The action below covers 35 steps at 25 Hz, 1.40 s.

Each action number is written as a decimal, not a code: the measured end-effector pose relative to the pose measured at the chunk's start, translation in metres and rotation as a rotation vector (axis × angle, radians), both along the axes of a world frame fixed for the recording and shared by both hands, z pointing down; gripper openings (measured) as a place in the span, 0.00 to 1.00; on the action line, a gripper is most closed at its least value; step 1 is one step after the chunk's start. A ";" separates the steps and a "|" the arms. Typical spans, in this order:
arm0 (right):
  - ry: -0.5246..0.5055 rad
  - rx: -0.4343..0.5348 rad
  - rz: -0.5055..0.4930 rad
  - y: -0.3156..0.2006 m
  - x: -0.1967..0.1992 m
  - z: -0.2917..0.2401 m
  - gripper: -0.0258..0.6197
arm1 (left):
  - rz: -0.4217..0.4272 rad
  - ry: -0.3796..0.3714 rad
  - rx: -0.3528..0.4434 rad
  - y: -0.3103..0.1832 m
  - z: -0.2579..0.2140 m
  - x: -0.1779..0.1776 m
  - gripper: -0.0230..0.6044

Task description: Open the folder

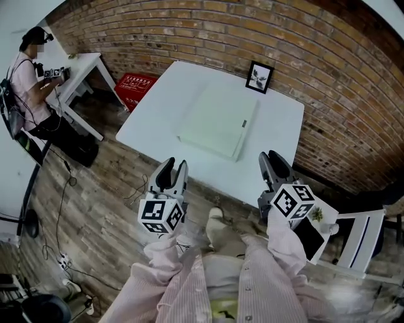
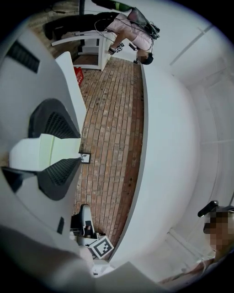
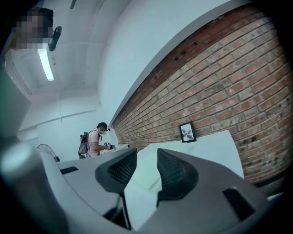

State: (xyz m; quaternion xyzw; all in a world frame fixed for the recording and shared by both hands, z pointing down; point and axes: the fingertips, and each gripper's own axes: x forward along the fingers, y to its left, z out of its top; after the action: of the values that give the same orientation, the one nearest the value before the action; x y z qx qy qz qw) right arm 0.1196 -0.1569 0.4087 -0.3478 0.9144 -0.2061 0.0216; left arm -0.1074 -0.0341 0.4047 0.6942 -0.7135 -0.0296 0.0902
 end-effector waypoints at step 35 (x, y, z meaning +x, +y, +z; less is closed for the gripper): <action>0.024 -0.291 0.113 -0.134 -0.067 0.106 0.23 | 0.591 -0.347 -0.232 -0.150 0.077 0.050 0.25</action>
State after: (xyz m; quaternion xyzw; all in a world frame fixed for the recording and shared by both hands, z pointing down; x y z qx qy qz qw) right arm 0.0526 -0.2905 0.5146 -0.4008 0.8540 -0.3305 -0.0285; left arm -0.0571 -0.1837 0.4814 0.8503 -0.4854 0.1971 0.0506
